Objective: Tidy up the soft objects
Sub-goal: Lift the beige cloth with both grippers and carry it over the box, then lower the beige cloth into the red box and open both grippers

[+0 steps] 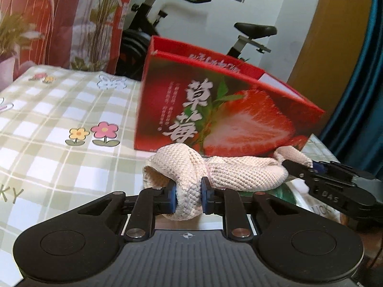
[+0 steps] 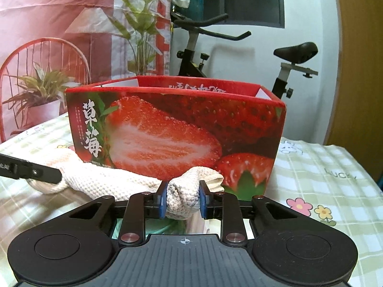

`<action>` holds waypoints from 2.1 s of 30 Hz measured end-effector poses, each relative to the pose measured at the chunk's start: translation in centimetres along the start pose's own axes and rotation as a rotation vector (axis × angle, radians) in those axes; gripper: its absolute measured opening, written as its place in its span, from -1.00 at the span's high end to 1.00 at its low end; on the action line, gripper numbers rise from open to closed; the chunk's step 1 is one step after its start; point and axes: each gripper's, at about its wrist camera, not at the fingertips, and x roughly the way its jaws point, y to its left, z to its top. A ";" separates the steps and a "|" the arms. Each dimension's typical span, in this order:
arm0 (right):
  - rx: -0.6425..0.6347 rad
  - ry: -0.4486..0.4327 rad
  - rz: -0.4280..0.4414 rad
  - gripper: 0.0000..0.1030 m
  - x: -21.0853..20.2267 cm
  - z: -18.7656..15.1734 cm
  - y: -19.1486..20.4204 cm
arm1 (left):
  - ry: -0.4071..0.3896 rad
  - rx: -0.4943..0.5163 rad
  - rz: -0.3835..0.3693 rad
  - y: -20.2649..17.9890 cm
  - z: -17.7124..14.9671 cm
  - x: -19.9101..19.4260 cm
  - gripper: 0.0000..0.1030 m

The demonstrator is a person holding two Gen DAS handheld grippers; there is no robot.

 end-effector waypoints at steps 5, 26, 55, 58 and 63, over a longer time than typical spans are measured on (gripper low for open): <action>-0.035 -0.034 -0.019 0.56 -1.4 0.6 0.7 | -0.017 0.027 -0.014 -0.9 0.2 -1.3 0.61; 0.072 -0.135 0.033 0.55 -7.9 5.2 -0.4 | -0.147 0.049 -0.035 -2.9 4.4 -6.9 0.61; -0.039 -0.019 -0.017 0.55 4.4 16.4 -3.3 | -0.041 0.120 0.057 -2.8 15.6 2.5 0.61; -0.039 0.023 -0.019 0.55 5.5 15.7 -3.4 | -0.015 0.133 0.059 -2.7 15.3 3.4 0.61; -0.024 0.105 -0.020 0.55 7.1 14.6 -3.6 | 0.053 0.158 0.041 -3.0 15.1 5.2 0.61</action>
